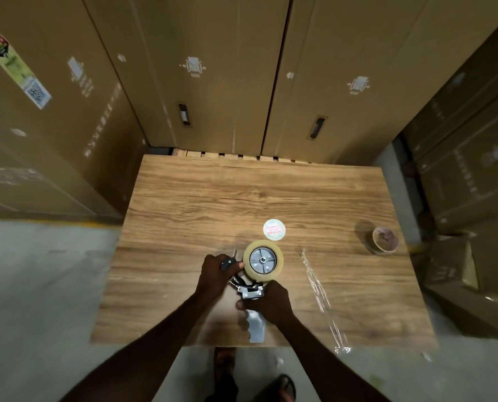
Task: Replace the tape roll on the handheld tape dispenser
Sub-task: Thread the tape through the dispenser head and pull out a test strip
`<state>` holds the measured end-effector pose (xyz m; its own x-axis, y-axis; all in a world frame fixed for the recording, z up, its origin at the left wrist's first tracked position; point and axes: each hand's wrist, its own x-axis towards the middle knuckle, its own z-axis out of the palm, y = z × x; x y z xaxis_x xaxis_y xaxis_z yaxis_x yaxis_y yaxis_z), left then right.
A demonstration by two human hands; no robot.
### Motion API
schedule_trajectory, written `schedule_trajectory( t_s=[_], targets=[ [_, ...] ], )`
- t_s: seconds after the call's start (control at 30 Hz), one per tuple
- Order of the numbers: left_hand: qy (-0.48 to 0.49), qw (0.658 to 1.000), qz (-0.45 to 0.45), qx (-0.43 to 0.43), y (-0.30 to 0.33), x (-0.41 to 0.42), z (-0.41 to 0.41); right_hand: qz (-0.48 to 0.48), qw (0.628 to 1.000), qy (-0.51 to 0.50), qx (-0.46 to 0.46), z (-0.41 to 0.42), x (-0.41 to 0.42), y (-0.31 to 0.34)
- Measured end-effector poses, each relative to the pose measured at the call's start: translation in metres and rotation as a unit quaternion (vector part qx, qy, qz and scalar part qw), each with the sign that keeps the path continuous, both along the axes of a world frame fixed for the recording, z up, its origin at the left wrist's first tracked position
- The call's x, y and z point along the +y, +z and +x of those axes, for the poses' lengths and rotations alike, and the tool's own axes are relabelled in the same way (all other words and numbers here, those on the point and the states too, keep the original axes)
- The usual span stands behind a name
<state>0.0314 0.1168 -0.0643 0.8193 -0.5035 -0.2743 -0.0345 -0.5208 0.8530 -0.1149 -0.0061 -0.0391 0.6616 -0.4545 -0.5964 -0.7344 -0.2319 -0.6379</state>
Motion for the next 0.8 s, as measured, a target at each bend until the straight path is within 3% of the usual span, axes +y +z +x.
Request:
schedule_trajectory(
  t_s=[0.43, 0.8],
  targets=[
    [0.013, 1.0, -0.003, -0.014, 0.004, -0.002, -0.004, 0.014, 1.0, -0.004, 0.02, -0.01, -0.003, 0.0],
    [0.006, 0.999, 0.039, -0.031, 0.007, -0.003, -0.007, -0.043, 0.999, 0.027, -0.019, -0.012, -0.02, 0.013]
  ],
)
